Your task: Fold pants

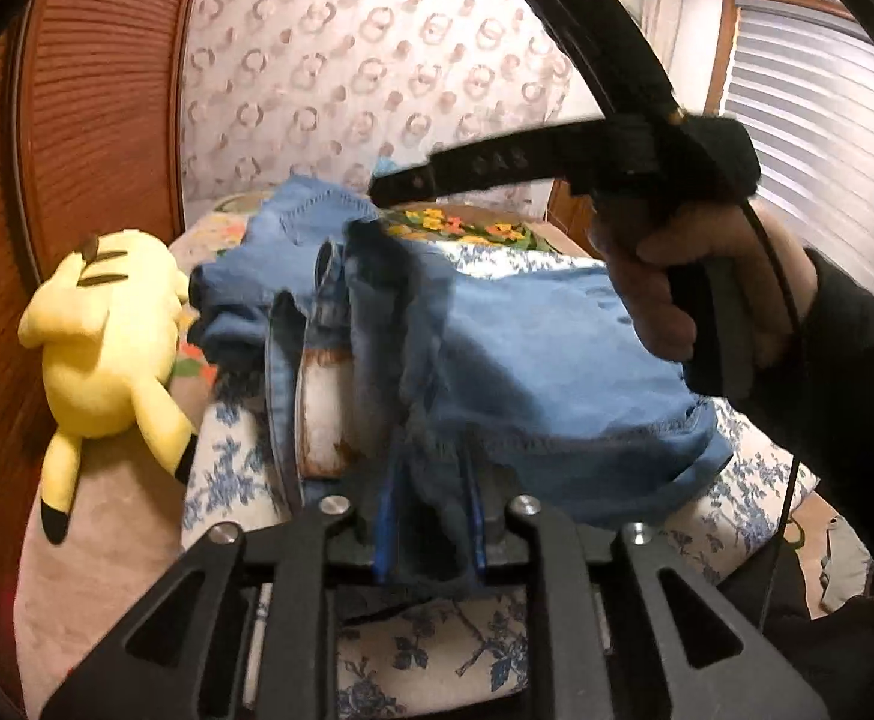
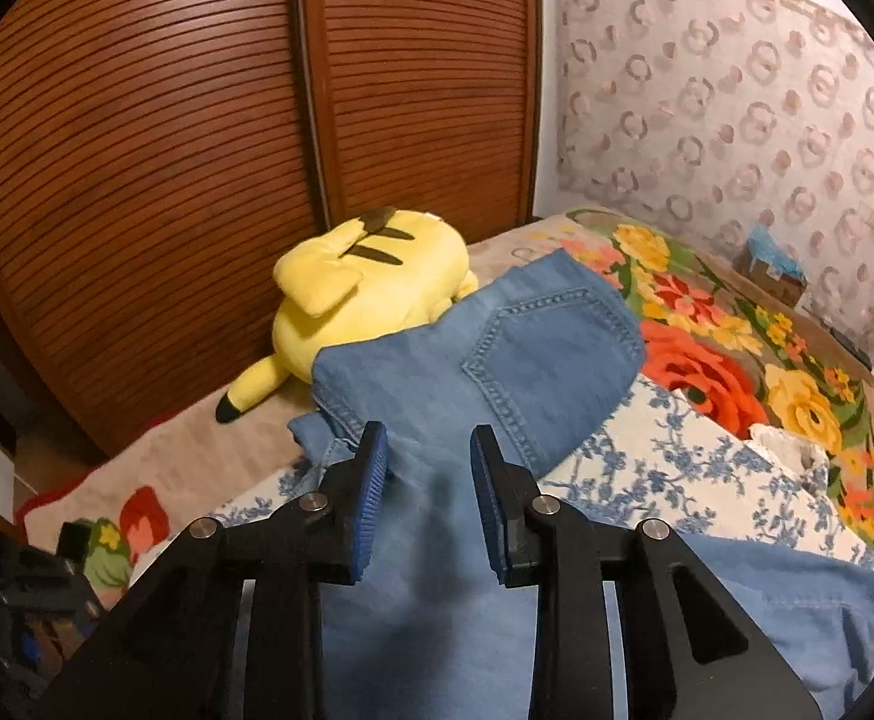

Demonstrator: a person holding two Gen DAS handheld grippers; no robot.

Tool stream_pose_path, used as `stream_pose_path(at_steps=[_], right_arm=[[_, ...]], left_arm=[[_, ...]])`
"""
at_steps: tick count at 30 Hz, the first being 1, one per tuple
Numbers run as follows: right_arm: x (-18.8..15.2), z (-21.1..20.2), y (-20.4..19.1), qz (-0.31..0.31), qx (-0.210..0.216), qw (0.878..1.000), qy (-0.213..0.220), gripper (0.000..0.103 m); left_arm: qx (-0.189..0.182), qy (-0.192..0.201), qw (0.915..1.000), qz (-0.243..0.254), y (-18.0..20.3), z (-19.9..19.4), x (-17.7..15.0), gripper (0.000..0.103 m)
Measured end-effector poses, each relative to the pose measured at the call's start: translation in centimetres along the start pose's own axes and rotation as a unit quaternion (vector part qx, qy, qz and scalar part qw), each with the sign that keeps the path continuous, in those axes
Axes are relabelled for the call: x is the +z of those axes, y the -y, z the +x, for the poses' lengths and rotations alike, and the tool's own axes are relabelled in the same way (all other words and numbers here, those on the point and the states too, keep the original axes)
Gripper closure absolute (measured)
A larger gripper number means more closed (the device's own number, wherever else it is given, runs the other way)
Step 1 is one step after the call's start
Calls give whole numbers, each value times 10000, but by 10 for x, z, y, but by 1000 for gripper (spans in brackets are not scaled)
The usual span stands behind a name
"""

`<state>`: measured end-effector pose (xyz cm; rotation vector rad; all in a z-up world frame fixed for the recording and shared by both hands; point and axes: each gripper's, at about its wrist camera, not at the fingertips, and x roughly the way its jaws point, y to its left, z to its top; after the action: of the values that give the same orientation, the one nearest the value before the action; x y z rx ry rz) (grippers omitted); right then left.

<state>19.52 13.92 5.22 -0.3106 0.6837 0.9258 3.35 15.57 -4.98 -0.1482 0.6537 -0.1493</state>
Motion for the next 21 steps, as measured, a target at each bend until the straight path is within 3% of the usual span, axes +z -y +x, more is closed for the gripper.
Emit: stream_pose_path(at_steps=[5, 10, 21], right_arm=[[-7, -29, 23, 212, -75, 9996, 180, 74], [-36, -65, 56, 336, -327, 9986, 239, 72], [-158, -156, 155, 1068, -1438, 9838, -50, 66]], left_arm=[[-16, 131, 9999, 68, 4, -4, 12, 66], [-85, 106, 9999, 103, 11, 4, 17, 50], [-362, -22, 9992, 136, 52, 40, 24, 49]])
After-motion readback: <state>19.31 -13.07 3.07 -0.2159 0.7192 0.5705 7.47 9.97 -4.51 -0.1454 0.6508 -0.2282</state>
